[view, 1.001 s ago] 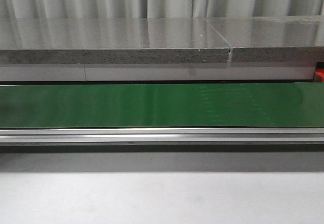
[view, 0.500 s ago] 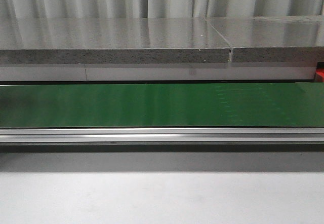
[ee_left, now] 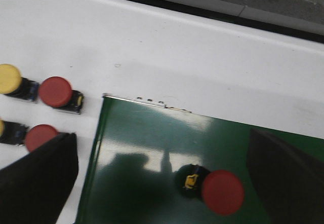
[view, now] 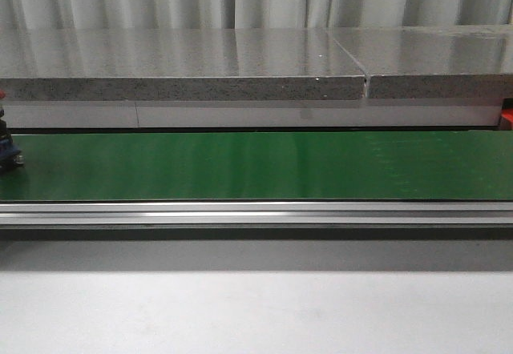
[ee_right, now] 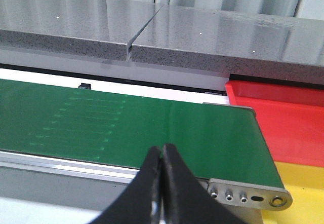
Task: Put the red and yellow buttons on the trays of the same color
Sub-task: 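Grasp a yellow button from the table with the left gripper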
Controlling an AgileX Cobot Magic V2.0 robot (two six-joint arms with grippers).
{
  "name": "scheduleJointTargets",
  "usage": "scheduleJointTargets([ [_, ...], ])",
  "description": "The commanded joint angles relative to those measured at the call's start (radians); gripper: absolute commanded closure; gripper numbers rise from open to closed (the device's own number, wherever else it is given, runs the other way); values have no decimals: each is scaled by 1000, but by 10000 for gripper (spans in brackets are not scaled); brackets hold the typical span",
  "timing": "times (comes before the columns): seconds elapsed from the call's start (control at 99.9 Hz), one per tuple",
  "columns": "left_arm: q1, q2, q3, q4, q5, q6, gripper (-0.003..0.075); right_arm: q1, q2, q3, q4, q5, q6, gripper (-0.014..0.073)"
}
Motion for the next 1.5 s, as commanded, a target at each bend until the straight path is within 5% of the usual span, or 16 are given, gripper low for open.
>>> scheduleJointTargets([
  [0.0, 53, -100, 26, 15, -46, -16, 60, 2, -16, -9, -13, -78, 1, 661],
  [0.46, 489, -220, 310, 17, -62, -16, 60, 2, -16, -9, -13, -78, 1, 661],
  [1.491, 588, 165, 346, 63, -201, -37, 60, 2, -16, -9, -13, -78, 1, 661],
])
